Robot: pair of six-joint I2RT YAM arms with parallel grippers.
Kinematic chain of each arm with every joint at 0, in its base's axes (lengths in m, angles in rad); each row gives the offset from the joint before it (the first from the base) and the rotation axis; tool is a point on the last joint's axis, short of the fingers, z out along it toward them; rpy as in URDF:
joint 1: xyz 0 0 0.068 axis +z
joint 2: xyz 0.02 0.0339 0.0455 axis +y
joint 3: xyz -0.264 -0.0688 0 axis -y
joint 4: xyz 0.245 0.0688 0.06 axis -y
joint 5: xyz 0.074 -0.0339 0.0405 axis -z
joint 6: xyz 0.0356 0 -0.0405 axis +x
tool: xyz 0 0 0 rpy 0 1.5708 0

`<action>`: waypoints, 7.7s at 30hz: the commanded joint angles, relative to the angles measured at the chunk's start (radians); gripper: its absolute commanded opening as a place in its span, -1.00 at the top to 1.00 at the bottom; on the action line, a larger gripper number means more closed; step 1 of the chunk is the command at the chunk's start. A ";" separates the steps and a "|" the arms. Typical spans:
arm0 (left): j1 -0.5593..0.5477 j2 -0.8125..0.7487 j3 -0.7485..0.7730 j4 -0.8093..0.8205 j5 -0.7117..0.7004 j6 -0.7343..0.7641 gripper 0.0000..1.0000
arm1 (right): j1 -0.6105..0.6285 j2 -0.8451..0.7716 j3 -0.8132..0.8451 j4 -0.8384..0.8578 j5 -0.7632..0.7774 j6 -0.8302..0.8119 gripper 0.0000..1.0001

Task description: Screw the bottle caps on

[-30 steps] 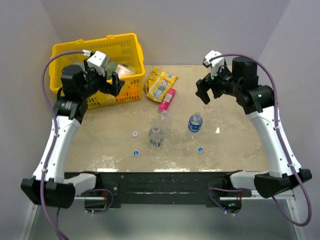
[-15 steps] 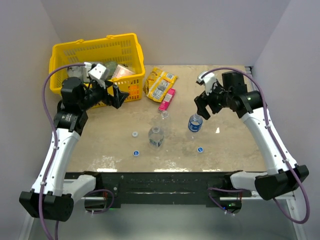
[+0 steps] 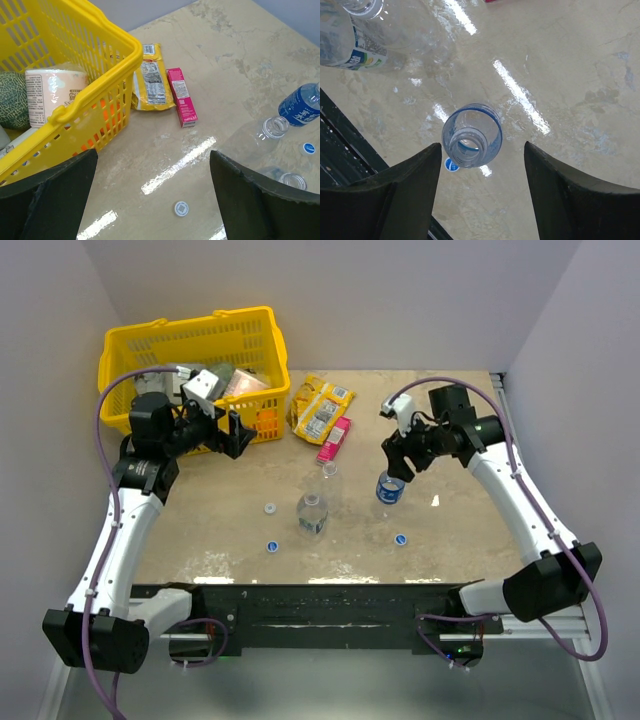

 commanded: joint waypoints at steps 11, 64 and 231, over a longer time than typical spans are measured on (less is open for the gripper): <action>0.006 -0.015 -0.010 0.042 0.005 0.035 -0.99 | 0.002 -0.007 -0.056 0.039 -0.014 -0.027 -0.10; -0.534 0.274 0.126 0.349 0.149 0.186 -0.90 | 0.183 0.192 0.929 -0.245 -0.448 0.002 1.00; -0.078 -0.430 -0.843 0.310 0.480 0.593 1.00 | 0.824 0.366 0.707 -0.243 0.003 -0.637 0.83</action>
